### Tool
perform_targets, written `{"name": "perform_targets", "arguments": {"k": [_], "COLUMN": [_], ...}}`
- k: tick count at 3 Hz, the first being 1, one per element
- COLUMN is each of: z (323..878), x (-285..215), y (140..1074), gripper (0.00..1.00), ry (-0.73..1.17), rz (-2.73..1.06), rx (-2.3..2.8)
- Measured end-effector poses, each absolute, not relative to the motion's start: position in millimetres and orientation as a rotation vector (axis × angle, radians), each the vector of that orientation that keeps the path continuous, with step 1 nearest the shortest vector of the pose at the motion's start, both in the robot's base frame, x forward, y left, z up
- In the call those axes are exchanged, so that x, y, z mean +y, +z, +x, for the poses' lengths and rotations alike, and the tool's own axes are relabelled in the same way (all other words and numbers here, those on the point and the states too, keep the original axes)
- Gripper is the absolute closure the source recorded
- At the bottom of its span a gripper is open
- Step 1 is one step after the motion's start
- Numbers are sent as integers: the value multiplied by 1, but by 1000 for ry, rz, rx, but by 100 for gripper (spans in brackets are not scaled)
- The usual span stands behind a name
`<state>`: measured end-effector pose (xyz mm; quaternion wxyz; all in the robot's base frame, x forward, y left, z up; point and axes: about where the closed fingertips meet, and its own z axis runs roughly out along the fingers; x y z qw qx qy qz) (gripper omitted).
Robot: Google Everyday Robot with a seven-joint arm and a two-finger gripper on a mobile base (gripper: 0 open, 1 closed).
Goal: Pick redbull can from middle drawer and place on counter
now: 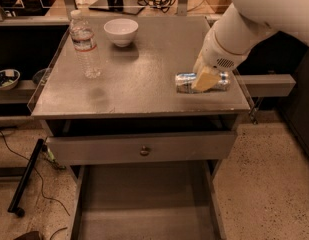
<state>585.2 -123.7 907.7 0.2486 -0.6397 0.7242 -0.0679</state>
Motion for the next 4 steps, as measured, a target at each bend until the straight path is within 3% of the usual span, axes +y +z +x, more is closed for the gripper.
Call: {"name": "perform_targets", "arguments": {"k": [4], "z": [656], "x": [-92], "y": [872], "gripper": [100], "ry": [97], "rz": [-1719], "rx": [1897]}}
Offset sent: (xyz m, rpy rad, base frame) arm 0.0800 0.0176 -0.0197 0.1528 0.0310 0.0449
